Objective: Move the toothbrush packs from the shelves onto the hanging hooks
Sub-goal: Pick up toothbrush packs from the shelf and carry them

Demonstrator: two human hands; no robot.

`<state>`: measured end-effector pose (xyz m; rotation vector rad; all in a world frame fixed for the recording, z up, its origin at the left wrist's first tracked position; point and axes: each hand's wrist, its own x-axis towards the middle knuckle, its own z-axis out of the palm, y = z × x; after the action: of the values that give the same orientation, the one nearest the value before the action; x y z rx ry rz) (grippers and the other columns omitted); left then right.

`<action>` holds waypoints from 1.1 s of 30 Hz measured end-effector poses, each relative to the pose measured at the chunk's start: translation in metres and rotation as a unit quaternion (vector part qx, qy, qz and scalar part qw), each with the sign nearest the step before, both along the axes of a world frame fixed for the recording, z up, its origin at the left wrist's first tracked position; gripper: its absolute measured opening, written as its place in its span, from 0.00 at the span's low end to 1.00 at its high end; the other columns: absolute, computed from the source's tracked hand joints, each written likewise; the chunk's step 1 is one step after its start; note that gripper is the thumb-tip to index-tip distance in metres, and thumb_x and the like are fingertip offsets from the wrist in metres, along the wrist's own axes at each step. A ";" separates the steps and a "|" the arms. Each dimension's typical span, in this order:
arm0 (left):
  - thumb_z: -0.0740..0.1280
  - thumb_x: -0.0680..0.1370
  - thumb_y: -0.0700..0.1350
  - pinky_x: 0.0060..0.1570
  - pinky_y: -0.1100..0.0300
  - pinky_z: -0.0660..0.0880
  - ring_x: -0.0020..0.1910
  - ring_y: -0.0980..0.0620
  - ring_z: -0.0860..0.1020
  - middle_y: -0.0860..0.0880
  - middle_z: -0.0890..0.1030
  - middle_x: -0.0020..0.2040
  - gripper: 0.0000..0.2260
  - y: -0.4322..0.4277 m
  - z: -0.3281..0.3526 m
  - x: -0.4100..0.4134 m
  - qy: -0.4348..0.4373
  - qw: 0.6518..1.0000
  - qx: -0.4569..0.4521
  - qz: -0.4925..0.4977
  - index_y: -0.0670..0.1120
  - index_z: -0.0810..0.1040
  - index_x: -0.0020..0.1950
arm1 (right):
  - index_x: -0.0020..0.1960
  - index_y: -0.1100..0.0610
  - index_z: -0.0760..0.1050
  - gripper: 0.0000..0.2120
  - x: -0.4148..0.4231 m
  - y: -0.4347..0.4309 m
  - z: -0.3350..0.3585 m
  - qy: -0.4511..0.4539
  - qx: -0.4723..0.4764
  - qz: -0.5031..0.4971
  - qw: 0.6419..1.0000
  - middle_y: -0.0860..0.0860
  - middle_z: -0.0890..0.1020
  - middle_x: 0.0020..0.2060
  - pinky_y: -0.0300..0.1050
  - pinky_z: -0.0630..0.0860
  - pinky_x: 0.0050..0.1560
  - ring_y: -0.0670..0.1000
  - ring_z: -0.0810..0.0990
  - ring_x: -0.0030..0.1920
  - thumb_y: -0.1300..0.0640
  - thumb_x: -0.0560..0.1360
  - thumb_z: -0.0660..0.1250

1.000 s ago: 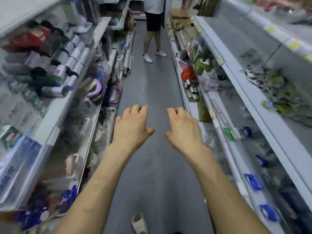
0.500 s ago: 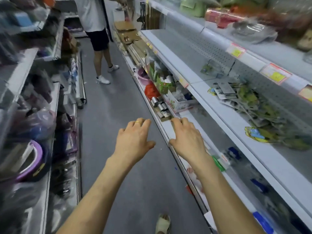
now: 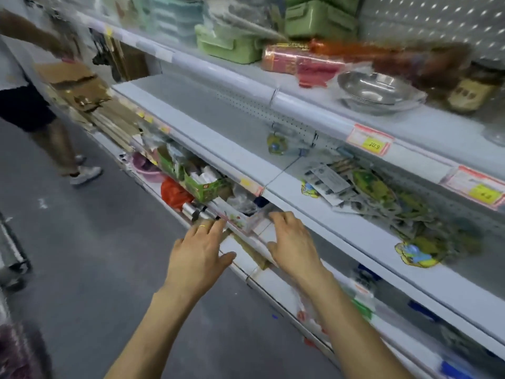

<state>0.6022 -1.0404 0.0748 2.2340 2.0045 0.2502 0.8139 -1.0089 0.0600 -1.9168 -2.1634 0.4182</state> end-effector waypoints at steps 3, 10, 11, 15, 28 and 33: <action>0.71 0.77 0.62 0.53 0.44 0.78 0.65 0.43 0.76 0.52 0.76 0.68 0.30 0.054 -0.005 -0.011 0.009 0.997 0.000 -0.075 0.53 0.68 0.75 | 0.76 0.52 0.65 0.27 0.005 0.018 0.001 -0.010 -0.019 -0.068 0.997 0.54 0.71 0.67 0.56 0.74 0.61 0.58 0.73 0.66 0.57 0.79 0.66; 0.69 0.80 0.53 0.48 0.44 0.79 0.59 0.37 0.79 0.45 0.79 0.63 0.20 0.149 -0.014 0.040 -0.032 0.975 0.009 -0.222 0.48 0.74 0.70 | 0.78 0.54 0.64 0.28 0.062 0.021 -0.009 0.001 -0.036 -0.236 0.971 0.55 0.70 0.70 0.55 0.74 0.61 0.60 0.72 0.68 0.63 0.80 0.64; 0.68 0.81 0.52 0.49 0.43 0.80 0.59 0.37 0.79 0.45 0.79 0.64 0.19 0.159 -0.018 0.053 -0.044 0.970 0.008 -0.240 0.48 0.74 0.71 | 0.79 0.54 0.64 0.28 0.074 0.021 -0.013 0.003 -0.035 -0.253 0.967 0.55 0.70 0.70 0.55 0.74 0.60 0.60 0.71 0.68 0.63 0.80 0.64; 0.63 0.85 0.53 0.55 0.42 0.78 0.66 0.38 0.76 0.45 0.76 0.70 0.21 0.202 -0.040 0.108 -0.046 0.960 -0.010 -0.278 0.47 0.71 0.75 | 0.78 0.53 0.64 0.27 0.122 0.022 -0.030 0.014 -0.026 -0.314 0.949 0.55 0.70 0.69 0.55 0.76 0.56 0.60 0.72 0.67 0.63 0.81 0.64; 0.62 0.84 0.51 0.61 0.39 0.75 0.66 0.33 0.73 0.37 0.73 0.69 0.22 0.328 -0.091 0.221 -0.014 0.953 -0.019 -0.301 0.44 0.69 0.75 | 0.71 0.65 0.69 0.20 0.203 0.060 -0.072 0.034 0.057 -0.454 0.888 0.65 0.73 0.66 0.58 0.75 0.60 0.67 0.74 0.65 0.56 0.84 0.65; 0.59 0.86 0.56 0.65 0.45 0.69 0.67 0.34 0.72 0.36 0.72 0.70 0.23 0.369 -0.103 0.258 -0.015 0.945 -0.073 -0.317 0.43 0.67 0.76 | 0.74 0.68 0.66 0.23 0.233 0.095 -0.084 0.063 0.108 -0.496 0.859 0.69 0.79 0.54 0.60 0.75 0.49 0.71 0.79 0.53 0.56 0.84 0.63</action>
<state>0.8606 -0.6719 -0.0277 2.5958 1.1433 0.0577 1.0468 -0.9140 -0.0241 -2.4229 -0.8504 0.0791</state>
